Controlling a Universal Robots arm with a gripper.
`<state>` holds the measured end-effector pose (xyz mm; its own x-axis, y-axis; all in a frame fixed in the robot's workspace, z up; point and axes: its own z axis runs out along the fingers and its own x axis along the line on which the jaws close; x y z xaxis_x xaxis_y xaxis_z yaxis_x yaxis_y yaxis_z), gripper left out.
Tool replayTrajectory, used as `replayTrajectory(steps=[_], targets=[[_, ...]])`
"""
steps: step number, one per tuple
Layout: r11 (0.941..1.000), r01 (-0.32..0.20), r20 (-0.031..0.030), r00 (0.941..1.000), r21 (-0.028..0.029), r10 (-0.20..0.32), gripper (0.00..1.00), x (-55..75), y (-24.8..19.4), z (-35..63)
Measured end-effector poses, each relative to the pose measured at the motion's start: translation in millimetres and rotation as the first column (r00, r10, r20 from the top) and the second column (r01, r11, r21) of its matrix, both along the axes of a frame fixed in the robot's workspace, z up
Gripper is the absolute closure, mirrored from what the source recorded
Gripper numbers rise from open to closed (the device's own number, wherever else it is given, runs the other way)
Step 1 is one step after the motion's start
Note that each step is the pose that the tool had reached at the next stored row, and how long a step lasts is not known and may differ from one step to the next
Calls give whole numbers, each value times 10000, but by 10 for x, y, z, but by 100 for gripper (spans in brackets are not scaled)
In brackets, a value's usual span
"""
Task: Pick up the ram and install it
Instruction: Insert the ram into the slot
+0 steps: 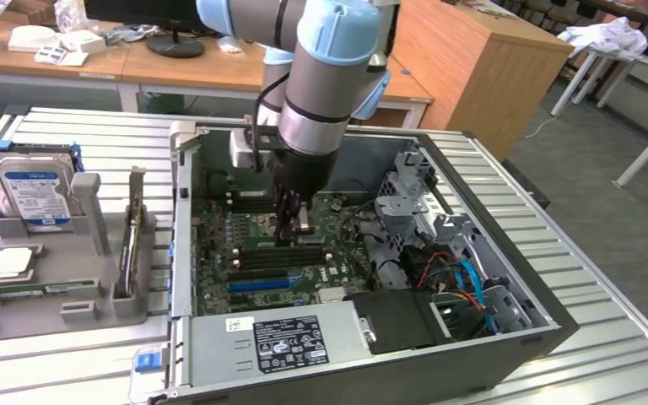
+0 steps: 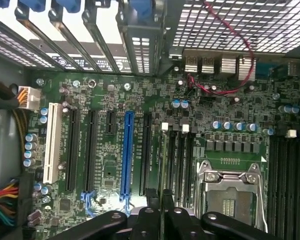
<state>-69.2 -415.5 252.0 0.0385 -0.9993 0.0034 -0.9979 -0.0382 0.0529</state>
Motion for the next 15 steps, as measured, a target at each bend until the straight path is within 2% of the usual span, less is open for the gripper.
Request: replayTrajectory(steps=[3,10,15], targets=[[9999,-118,-1,9999,-1,118,87,0,0,-47],[9999,-129,15,9999,-8,129,87,0,0,-78],[9997,-242,14,9997,-102,242,87,0,0,-140]])
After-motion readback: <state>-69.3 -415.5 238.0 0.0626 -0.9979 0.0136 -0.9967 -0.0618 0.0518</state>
